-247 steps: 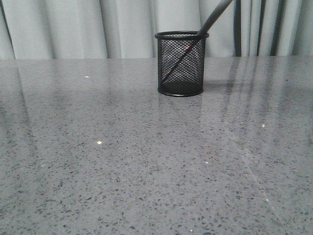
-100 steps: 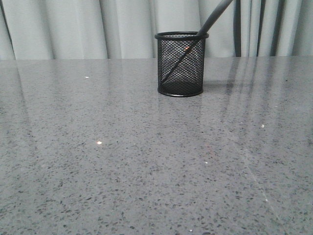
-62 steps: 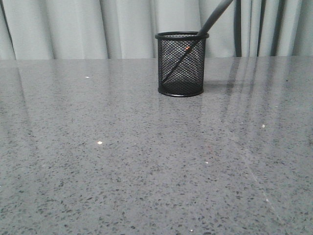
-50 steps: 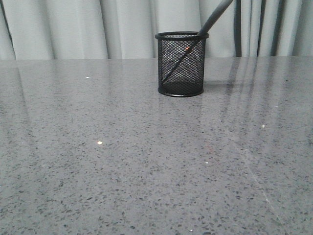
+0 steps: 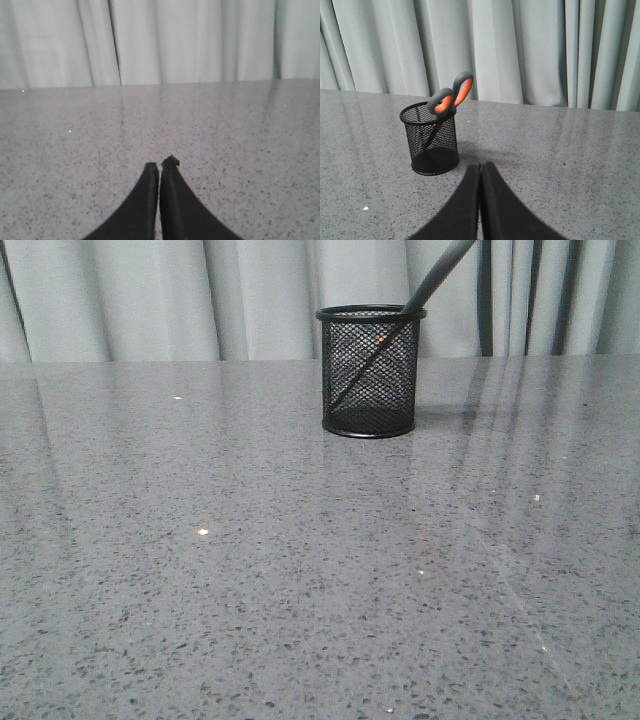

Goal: Put scissors into bucket

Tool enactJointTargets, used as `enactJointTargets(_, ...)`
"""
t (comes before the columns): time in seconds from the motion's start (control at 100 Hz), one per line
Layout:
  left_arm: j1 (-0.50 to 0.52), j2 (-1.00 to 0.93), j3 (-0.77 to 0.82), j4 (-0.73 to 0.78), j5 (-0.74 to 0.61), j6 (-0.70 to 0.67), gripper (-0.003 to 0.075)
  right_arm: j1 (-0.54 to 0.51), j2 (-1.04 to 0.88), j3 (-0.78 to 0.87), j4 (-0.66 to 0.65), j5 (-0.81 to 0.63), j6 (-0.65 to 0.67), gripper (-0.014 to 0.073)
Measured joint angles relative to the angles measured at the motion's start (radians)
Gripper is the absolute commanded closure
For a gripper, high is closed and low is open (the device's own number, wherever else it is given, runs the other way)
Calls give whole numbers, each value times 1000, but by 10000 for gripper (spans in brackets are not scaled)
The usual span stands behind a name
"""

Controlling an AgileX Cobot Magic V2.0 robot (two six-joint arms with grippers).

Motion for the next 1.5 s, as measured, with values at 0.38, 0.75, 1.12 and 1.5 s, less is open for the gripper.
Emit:
enactJointTargets(0.38,0,0,0,-30,40,-6,740,0,0,0,0,0,0,639)
enactJointTargets(0.75,0,0,0,-30,41,-6,740,0,0,0,0,0,2,639)
enactJointTargets(1.12,0,0,0,-30,43,-6,740,-133,-83,117,-158,-60,78,639)
enactJointTargets(1.5,0,0,0,-30,43,-6,740,-216,-288,302,-260,48,216,639)
